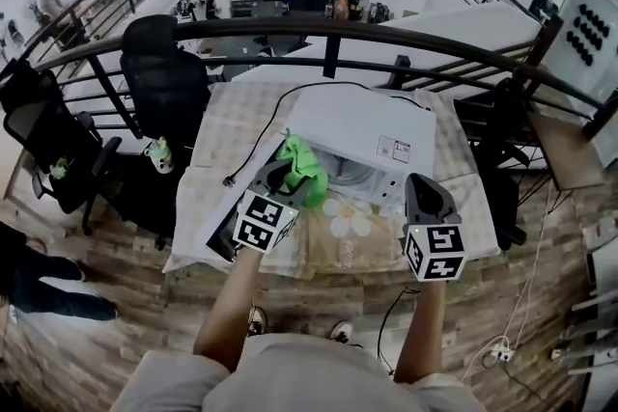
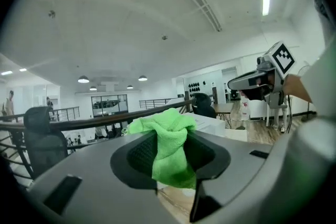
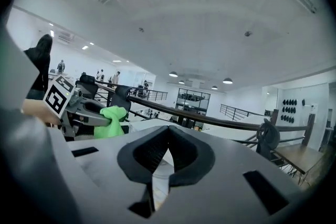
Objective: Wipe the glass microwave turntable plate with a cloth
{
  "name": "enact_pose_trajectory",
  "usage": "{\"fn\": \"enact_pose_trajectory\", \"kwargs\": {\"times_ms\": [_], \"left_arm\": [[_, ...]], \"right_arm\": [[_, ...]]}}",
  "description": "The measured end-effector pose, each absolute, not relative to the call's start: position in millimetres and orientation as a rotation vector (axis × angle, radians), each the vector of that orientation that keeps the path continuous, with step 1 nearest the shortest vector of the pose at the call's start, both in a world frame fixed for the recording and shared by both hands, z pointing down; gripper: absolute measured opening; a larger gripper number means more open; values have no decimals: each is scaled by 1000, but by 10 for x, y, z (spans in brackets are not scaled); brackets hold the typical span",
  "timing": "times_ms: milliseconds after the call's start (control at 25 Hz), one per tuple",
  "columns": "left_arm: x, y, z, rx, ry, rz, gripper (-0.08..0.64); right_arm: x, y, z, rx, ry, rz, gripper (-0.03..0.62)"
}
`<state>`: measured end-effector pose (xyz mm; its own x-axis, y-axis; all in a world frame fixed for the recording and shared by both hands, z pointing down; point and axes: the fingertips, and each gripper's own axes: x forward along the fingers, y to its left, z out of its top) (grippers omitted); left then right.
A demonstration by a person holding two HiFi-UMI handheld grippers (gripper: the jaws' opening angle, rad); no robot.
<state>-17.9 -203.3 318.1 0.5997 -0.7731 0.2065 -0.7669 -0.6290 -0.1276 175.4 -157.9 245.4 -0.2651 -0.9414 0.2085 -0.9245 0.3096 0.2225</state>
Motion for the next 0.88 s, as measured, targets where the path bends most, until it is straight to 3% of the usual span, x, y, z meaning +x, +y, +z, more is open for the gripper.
{"fn": "enact_pose_trajectory", "kwargs": {"times_ms": [400, 880], "left_arm": [[-551, -1893, 2383, -2625, 1371, -230, 166], [-643, -1845, 2185, -2569, 1345, -202, 167]], "right_arm": [[1308, -1630, 2112, 1599, -2322, -248, 15], [1103, -1696, 2023, 1552, -2320, -292, 14]]}}
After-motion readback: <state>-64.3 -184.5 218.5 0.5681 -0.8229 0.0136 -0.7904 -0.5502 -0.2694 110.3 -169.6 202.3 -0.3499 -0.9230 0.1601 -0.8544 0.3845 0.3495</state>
